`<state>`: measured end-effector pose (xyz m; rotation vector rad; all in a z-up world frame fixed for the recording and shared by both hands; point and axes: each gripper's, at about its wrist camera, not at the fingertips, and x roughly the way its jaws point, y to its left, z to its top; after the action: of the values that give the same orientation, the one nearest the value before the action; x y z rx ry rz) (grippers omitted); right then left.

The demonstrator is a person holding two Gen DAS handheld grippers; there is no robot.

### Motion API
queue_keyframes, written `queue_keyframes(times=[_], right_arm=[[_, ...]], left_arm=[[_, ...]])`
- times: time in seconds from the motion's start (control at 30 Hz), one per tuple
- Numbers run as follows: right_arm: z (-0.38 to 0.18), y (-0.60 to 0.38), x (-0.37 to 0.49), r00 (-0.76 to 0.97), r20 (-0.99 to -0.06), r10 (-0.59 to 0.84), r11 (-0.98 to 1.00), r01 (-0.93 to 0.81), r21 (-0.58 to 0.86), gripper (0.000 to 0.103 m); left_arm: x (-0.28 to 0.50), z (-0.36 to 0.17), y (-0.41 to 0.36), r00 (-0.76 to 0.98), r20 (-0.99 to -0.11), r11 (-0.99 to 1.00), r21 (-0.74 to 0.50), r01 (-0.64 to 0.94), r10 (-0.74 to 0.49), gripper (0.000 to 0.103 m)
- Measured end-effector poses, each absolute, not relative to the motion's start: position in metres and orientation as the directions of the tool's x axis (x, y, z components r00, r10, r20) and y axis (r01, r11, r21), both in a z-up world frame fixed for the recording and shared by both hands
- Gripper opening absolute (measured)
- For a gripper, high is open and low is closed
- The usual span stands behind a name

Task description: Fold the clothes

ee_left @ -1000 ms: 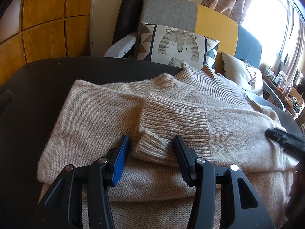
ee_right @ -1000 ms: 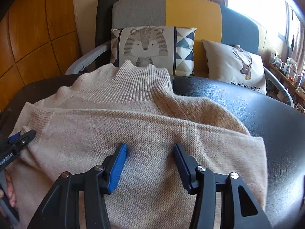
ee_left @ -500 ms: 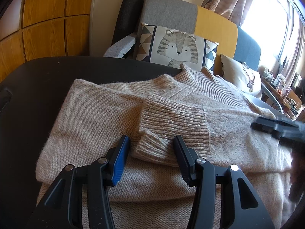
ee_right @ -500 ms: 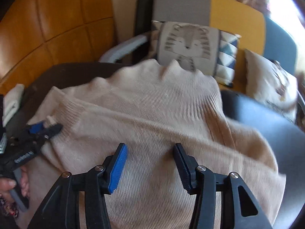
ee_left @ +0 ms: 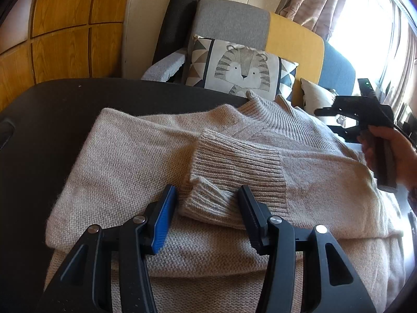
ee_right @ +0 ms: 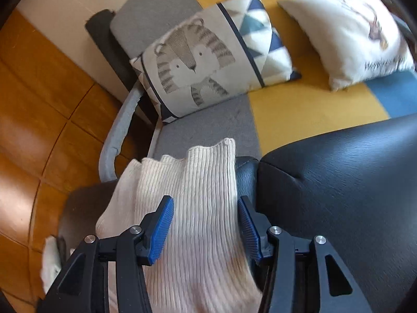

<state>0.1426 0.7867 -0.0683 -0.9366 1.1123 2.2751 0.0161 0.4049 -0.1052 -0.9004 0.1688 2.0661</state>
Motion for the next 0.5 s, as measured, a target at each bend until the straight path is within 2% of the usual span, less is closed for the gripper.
queue_keyframes(times=[0.1, 0.17, 0.2, 0.27, 0.3, 0.37, 0.5], right_arm=[[-0.067, 0.789, 0.128, -0.653, -0.743, 0.146, -0.620, -0.646, 0.445, 0.051], [-0.066, 0.784, 0.116, -0.602, -0.776, 0.187, -0.665, -0.659, 0.351, 0.045], [-0.065, 0.779, 0.109, -0.564, -0.798, 0.214, -0.693, -0.663, 0.284, 0.039], [-0.058, 0.770, 0.099, -0.549, -0.807, 0.215, -0.754, -0.619, 0.221, 0.015], [-0.056, 0.768, 0.097, -0.556, -0.810, 0.187, -0.767, -0.598, 0.233, 0.008], [-0.051, 0.759, 0.095, -0.561, -0.809, 0.174, -0.774, -0.586, 0.240, 0.008], [-0.027, 0.735, 0.113, -0.655, -0.737, 0.165, -0.781, -0.543, 0.308, 0.008]], left_arm=[[0.017, -0.105, 0.405, -0.379, -0.651, -0.628, -0.196, -0.753, 0.658, 0.053], [0.017, -0.105, 0.405, -0.381, -0.650, -0.630, -0.196, -0.752, 0.658, 0.053], [0.017, -0.106, 0.405, -0.381, -0.649, -0.630, -0.198, -0.751, 0.658, 0.053], [0.017, -0.106, 0.405, -0.380, -0.649, -0.630, -0.200, -0.751, 0.659, 0.053], [0.017, -0.106, 0.405, -0.380, -0.648, -0.630, -0.201, -0.750, 0.660, 0.053], [0.017, -0.106, 0.405, -0.380, -0.648, -0.630, -0.202, -0.750, 0.660, 0.053], [0.016, -0.106, 0.405, -0.379, -0.649, -0.630, -0.202, -0.750, 0.660, 0.053]])
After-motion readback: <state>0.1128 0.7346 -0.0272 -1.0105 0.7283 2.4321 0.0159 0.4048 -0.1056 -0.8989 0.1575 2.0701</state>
